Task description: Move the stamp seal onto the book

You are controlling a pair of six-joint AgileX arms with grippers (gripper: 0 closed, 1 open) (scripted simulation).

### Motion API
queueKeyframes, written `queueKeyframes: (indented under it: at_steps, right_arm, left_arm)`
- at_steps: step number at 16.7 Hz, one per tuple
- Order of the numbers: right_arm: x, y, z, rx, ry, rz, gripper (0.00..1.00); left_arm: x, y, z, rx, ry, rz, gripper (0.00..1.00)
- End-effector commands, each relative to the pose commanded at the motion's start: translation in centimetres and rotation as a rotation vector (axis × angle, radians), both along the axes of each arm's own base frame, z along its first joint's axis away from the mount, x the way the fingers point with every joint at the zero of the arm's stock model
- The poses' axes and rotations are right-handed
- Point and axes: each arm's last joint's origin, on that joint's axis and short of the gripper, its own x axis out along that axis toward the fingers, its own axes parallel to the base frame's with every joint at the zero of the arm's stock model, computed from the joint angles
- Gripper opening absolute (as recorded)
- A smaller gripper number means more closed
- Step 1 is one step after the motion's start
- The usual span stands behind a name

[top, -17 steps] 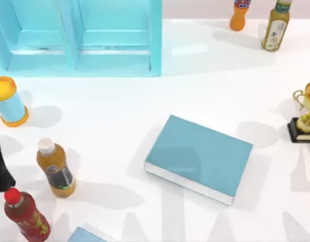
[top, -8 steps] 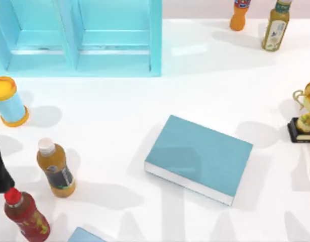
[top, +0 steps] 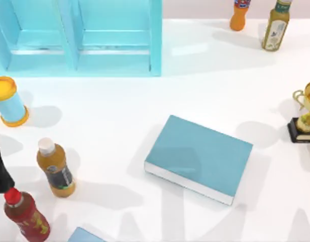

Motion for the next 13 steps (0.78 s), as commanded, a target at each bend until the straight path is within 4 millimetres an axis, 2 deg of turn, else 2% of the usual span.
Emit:
queueKeyframes:
  at_steps: [3,5,9,11,13]
  right_arm:
    - [4.6,-1.7,3.2,0.002,0.266,-0.024,1.0]
    - [8.4,-3.4,4.2,0.019,0.446,-0.031,1.0]
    - [15.2,-7.3,3.6,0.074,0.756,-0.029,1.0]
    - [17.5,-9.2,2.7,0.105,0.873,-0.022,1.0]
    - [19.0,-10.8,1.9,0.134,0.965,-0.014,1.0]
  left_arm:
    - [0.0,0.0,0.0,0.0,0.0,0.0,1.0]
    - [0.0,0.0,0.0,0.0,0.0,0.0,1.0]
    - [0.0,0.0,0.0,0.0,0.0,0.0,1.0]
    - [0.0,0.0,0.0,0.0,0.0,0.0,1.0]
    - [0.0,0.0,0.0,0.0,0.0,0.0,1.0]
